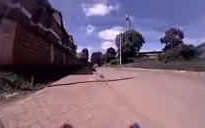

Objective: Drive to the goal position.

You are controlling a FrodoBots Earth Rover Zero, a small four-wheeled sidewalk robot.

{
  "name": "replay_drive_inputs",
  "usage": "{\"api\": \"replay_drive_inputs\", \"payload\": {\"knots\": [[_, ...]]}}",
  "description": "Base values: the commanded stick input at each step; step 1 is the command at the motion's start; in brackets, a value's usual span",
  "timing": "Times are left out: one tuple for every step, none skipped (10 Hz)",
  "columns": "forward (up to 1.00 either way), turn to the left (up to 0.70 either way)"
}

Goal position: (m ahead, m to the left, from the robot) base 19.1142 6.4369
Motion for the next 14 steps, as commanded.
{"api": "replay_drive_inputs", "payload": {"knots": [[1.00, 0.00], [1.00, 0.00], [1.00, 0.00], [1.00, 0.00], [1.00, 0.03], [1.00, 0.16], [1.00, 0.29], [0.80, 0.22], [0.35, 0.00], [0.00, 0.00], [0.00, 0.00], [0.00, 0.00], [0.00, 0.00], [0.00, 0.00]]}}
